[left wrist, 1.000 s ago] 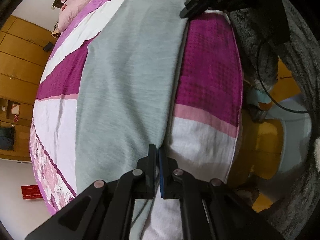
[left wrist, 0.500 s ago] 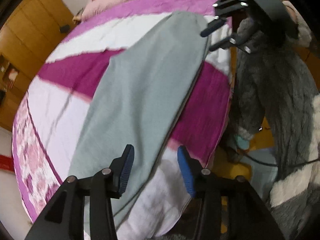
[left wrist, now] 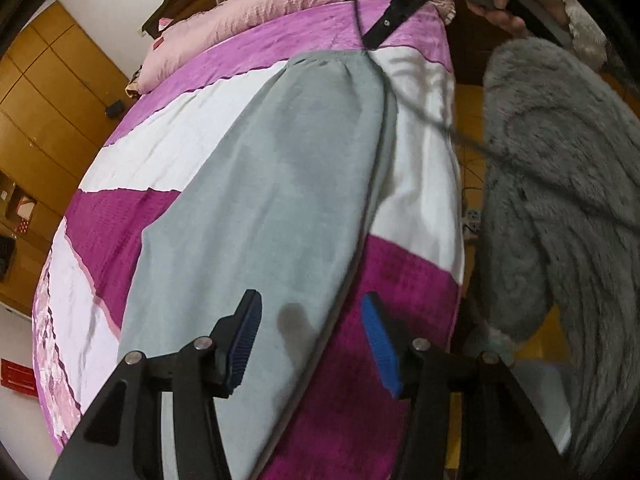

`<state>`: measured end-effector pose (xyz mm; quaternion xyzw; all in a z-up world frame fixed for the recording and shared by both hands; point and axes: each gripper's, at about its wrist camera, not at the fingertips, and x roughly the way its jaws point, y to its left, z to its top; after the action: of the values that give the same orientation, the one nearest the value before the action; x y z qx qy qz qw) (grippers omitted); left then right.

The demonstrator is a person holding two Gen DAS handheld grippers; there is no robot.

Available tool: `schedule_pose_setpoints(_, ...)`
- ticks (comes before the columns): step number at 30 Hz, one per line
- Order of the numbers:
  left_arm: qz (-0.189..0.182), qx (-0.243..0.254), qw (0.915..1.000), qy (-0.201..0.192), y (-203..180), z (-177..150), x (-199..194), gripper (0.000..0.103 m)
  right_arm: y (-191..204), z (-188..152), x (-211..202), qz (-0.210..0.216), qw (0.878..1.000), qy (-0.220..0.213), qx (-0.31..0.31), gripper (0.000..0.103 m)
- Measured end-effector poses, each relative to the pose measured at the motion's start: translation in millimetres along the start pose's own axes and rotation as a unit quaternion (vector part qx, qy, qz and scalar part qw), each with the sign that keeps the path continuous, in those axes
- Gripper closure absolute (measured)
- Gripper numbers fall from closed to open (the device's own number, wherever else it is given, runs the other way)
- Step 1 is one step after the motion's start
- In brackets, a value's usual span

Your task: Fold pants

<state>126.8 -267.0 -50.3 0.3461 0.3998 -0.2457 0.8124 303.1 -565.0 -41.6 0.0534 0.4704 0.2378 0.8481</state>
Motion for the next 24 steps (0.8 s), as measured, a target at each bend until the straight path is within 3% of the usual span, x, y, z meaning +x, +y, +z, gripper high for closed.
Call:
schedule_pose_setpoints(2,-0.018,-0.006,0.9998,0.001,3.1,-1.1,1.9,0.057,-6.4,3.7,3.2,0.018,1.000,0.002,0.008,0.080)
schedule_pose_setpoints(4,-0.030,-0.008,0.9994,0.014,3.7,-4.6,2.6,0.096,-9.6,5.3,12.2,0.019,1.000,0.019,0.008,0.080)
schedule_pose_setpoints(7,-0.029,-0.008,0.9992,0.025,2.8,-5.6,5.6,0.098,-8.1,7.2,29.0,0.019,0.999,0.050,-0.005,0.082)
schedule_pose_setpoints(11,-0.027,-0.010,0.9994,0.018,2.9,-6.7,-2.6,0.101,9.9,9.4,11.8,-0.008,0.999,0.008,-0.048,0.086)
schedule_pose_setpoints(14,-0.017,-0.006,0.9998,0.006,5.5,-6.2,-15.5,0.101,20.6,10.9,-1.2,-0.012,0.998,0.002,-0.059,0.086)
schedule_pose_setpoints(24,-0.012,0.025,0.9995,0.016,-2.8,-12.7,-18.0,0.101,16.8,-5.3,34.3,-0.058,0.991,0.083,-0.088,0.086)
